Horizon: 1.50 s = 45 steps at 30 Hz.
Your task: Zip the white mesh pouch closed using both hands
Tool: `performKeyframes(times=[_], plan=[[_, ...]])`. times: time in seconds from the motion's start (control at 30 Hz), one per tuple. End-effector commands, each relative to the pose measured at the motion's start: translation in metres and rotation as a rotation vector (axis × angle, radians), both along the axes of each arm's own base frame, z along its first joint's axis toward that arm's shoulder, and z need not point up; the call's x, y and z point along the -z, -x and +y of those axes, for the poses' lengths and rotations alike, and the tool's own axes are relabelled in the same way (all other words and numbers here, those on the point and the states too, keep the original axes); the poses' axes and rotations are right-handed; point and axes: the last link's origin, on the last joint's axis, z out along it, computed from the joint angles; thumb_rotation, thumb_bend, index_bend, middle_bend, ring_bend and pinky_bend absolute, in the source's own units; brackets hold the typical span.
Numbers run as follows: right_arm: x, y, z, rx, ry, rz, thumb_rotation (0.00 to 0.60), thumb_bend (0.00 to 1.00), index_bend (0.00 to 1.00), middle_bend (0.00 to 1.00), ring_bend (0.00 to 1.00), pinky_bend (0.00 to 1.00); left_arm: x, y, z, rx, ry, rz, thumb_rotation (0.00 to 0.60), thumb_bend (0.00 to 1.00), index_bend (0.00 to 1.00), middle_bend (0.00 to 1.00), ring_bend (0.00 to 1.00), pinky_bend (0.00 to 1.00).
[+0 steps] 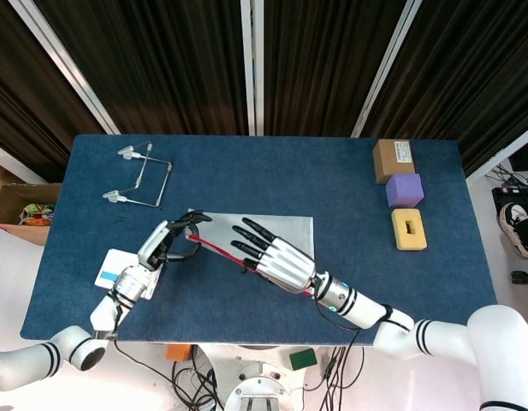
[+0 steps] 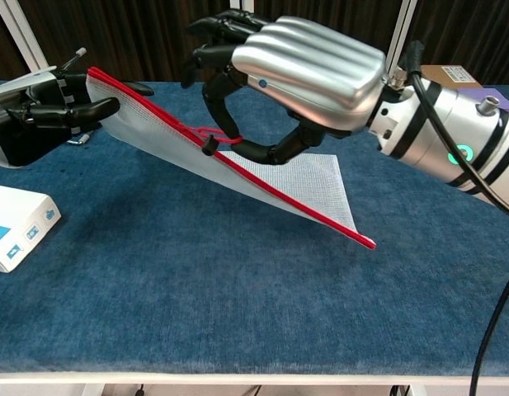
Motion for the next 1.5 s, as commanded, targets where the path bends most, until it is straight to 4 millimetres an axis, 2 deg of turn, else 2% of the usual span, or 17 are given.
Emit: performKeyframes(times=[0.03, 0.3, 0.53, 1.03, 1.23, 1.33, 1.4, 1.5], plan=[[-0.009, 0.022, 0.007, 0.034, 0.010, 0.033, 0.600, 0.38, 0.75, 0.24, 0.00, 0.00, -0.001, 0.006, 0.000, -0.013, -0.019, 0.011, 0.600, 0.49, 0.63, 0.26, 0.10, 0.14], [-0.031, 0.087, 0.035, 0.155, 0.010, 0.116, 0.600, 0.38, 0.75, 0.24, 0.00, 0.00, -0.003, 0.021, -0.002, -0.051, -0.057, 0.043, 0.600, 0.50, 0.64, 0.26, 0.10, 0.14], [-0.048, 0.123, 0.050, 0.244, 0.031, 0.134, 0.600, 0.38, 0.75, 0.24, 0.00, 0.00, -0.002, 0.024, -0.007, -0.055, -0.071, 0.060, 0.600, 0.50, 0.64, 0.26, 0.10, 0.14], [-0.057, 0.150, 0.058, 0.316, 0.041, 0.158, 0.600, 0.38, 0.75, 0.24, 0.00, 0.00, 0.002, 0.023, -0.008, -0.051, -0.075, 0.076, 0.600, 0.50, 0.64, 0.26, 0.10, 0.14], [-0.053, 0.147, 0.055, 0.327, 0.025, 0.144, 0.600, 0.38, 0.75, 0.23, 0.00, 0.00, 0.005, 0.022, -0.011, -0.032, -0.081, 0.111, 0.600, 0.49, 0.62, 0.26, 0.10, 0.14], [-0.047, 0.143, 0.054, 0.324, 0.008, 0.138, 0.600, 0.38, 0.74, 0.23, 0.00, 0.00, 0.007, 0.022, -0.013, -0.007, -0.103, 0.169, 0.600, 0.46, 0.55, 0.26, 0.10, 0.14], [-0.042, 0.142, 0.053, 0.328, -0.004, 0.142, 0.600, 0.36, 0.70, 0.21, 0.00, 0.00, 0.008, 0.022, -0.015, 0.011, -0.117, 0.214, 0.600, 0.43, 0.49, 0.26, 0.10, 0.14], [-0.036, 0.140, 0.051, 0.343, -0.016, 0.161, 0.600, 0.29, 0.55, 0.16, 0.00, 0.00, 0.009, 0.024, -0.019, 0.050, -0.139, 0.306, 0.600, 0.40, 0.42, 0.23, 0.09, 0.14]])
